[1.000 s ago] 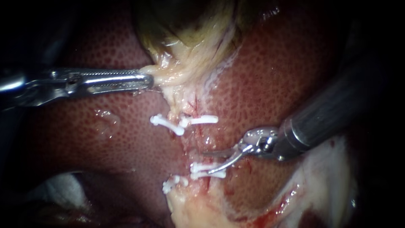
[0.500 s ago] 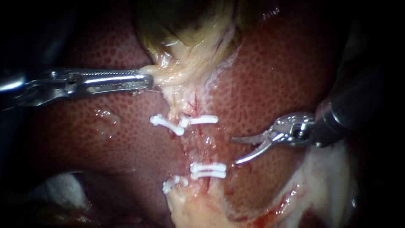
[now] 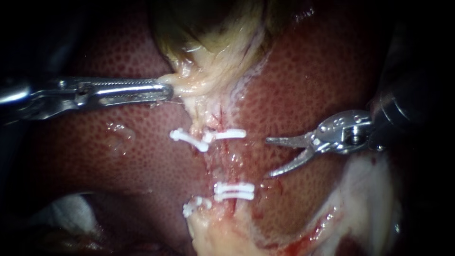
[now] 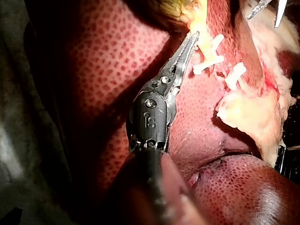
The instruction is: Go back from the cut right tube
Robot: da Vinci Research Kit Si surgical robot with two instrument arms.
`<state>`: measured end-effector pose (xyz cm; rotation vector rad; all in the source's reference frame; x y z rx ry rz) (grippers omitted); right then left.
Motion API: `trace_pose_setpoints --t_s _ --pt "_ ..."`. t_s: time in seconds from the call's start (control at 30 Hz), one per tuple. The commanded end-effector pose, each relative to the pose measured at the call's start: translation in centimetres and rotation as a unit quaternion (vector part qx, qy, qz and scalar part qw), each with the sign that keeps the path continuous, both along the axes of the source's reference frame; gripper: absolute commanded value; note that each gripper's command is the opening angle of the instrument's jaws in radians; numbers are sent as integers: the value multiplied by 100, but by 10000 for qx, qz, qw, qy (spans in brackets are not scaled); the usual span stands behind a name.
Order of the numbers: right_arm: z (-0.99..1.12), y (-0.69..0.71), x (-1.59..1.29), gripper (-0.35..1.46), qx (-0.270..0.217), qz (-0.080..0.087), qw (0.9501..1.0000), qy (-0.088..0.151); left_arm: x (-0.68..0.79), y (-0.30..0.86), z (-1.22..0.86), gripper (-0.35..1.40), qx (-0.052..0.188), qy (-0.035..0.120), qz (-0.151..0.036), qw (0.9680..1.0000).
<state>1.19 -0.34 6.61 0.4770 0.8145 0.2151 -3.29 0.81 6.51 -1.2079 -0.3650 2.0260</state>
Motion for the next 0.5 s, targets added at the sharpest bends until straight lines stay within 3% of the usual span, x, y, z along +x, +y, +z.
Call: trace_pose_setpoints --t_s 0.03,0.23,0.5 --pt "1 0 -2 143 -14 -10 10000 -9 -1 0 2 -35 -5 4 -3 10000" --pt "2 2 -9 143 -41 27 10000 -63 -14 -8 20 -35 -65 27 -42 10000" --pt "1 3 -14 143 -46 14 10000 -63 -47 -27 61 -35 7 80 200 9998"
